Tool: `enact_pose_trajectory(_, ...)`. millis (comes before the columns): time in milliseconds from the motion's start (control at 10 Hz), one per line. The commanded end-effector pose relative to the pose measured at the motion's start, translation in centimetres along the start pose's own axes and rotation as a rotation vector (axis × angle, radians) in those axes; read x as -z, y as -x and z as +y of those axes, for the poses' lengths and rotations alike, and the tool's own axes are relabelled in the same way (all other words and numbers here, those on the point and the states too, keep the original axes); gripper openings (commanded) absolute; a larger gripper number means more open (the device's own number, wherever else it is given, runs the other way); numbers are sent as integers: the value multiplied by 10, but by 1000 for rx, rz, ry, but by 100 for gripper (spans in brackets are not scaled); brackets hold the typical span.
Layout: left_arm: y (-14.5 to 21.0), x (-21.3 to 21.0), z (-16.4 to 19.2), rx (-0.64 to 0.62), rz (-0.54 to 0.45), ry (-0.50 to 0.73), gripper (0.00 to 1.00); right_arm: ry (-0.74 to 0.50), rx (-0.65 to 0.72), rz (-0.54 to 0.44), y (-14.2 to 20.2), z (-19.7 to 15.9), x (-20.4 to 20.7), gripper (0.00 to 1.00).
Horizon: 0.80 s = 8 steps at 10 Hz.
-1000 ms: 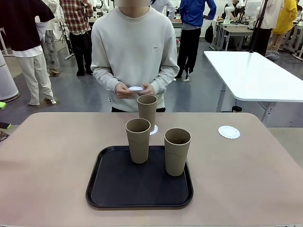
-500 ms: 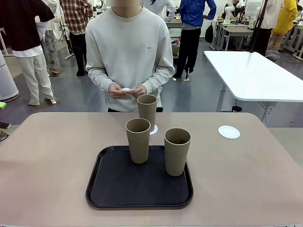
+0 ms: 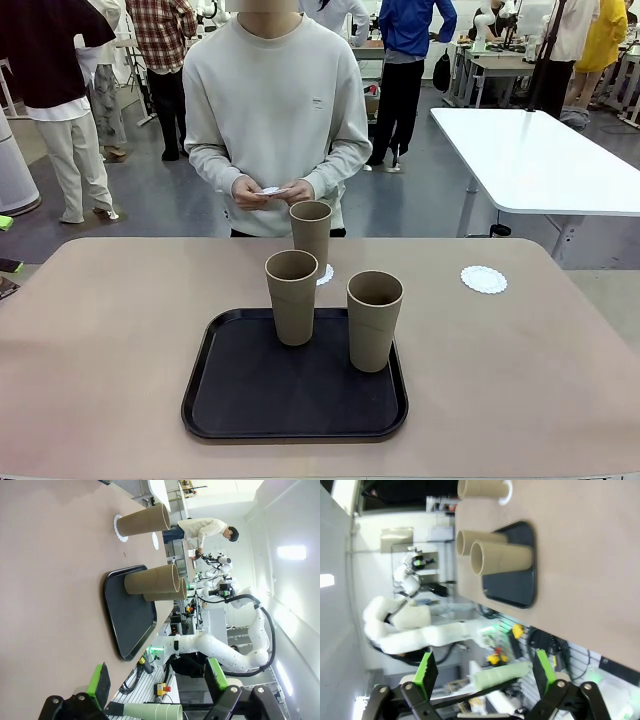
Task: Place coasters on the table and set cups on them.
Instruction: Take one Reusable plastic cup from the Flat Tray and place it on a coaster set by the human.
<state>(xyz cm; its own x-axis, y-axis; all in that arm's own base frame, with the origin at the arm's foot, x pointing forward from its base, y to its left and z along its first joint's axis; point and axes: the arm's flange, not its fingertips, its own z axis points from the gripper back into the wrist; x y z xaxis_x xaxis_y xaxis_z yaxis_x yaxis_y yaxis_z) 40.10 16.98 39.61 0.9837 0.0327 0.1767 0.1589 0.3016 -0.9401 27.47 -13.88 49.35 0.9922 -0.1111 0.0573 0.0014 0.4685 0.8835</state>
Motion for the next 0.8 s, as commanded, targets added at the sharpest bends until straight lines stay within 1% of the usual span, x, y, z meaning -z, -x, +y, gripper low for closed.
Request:
enact_pose_trajectory(0,1,-3,0,14,8,6,100,286,-332,101,-60,31,3,100)
enact_pose_trajectory(100,1,-3,0,14,8,6,100,331,-443,161,-76,44,13,100)
enact_pose_trajectory(300,1,-3,0,14,8,6,100,442,-664,298,-93,66,50,100)
enact_pose_trajectory(400,1,-3,0,14,8,6,100,482,-758,301,-94,78,78,100)
enact_pose_trajectory(500,1,-3,0,14,8,6,100,494,-842,340,-87,82,102,100)
enact_pose_trajectory(700,1,-3,0,14,8,6,100,556,-946,370,-76,84,136,100)
